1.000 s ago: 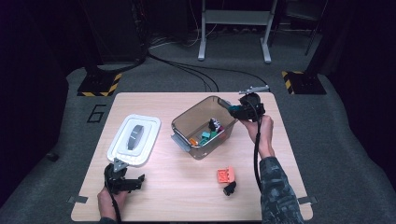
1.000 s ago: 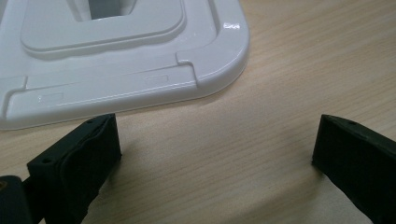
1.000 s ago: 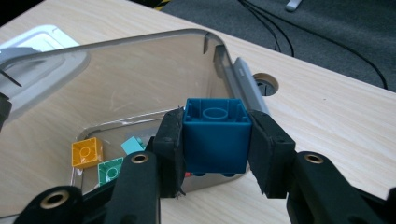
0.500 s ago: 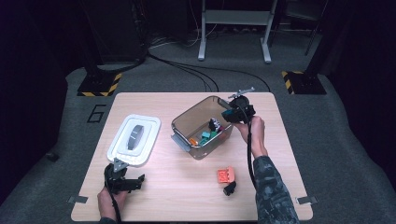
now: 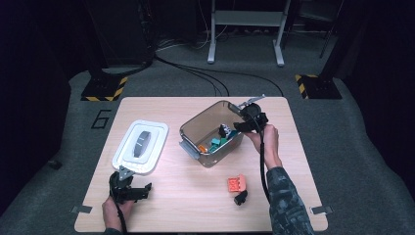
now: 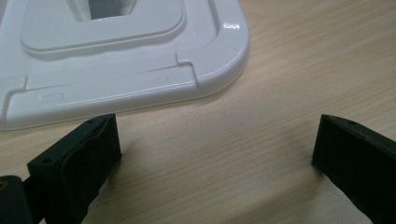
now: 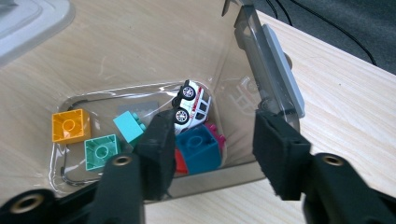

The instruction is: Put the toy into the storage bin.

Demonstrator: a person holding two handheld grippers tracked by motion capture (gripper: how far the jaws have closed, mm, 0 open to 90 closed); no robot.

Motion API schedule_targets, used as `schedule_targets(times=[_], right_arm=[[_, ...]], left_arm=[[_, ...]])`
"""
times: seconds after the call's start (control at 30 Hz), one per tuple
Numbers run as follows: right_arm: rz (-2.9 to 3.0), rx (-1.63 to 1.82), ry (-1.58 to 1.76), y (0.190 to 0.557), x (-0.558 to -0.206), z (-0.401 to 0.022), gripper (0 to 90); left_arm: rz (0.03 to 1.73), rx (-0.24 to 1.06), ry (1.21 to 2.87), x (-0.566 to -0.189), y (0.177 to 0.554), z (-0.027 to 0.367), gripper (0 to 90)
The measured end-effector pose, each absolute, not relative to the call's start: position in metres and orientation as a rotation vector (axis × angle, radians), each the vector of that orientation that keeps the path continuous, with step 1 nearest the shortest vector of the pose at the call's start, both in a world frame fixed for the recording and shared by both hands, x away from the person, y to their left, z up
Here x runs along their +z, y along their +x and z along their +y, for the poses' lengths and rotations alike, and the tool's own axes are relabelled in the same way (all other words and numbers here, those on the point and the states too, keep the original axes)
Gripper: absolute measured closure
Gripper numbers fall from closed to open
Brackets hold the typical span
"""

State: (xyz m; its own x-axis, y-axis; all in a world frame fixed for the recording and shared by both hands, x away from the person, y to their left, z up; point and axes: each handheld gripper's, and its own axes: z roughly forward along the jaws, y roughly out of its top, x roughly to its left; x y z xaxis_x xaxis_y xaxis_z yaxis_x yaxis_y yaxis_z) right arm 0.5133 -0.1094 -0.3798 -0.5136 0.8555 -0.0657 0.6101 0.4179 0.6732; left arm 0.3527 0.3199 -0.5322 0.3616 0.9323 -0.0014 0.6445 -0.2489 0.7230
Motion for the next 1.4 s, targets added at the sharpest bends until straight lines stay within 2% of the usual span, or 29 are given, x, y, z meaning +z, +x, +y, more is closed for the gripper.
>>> schedule_targets(times=[0.27, 0.6, 0.97, 1.4], right_arm=[[2.231, 0.929, 1.257, 0.494, -0.368, -0.122, 27.7], [2.227, 1.000, 1.257, 0.464, -0.370, -0.139, 18.9], [2.267, 0.996, 1.322, 0.428, -0.407, -0.153, 17.1], [2.396, 0.932, 1.445, 0.402, -0.468, -0.143, 12.3]], left_arm=[[1.363, 0.581, 1.989, -0.532, 0.353, 0.320, 0.8], [1.363, 0.581, 1.989, -0.532, 0.353, 0.320, 0.8], [1.363, 0.581, 1.989, -0.532, 0.353, 0.320, 0.8], [1.363, 0.581, 1.990, -0.532, 0.353, 0.320, 0.8]])
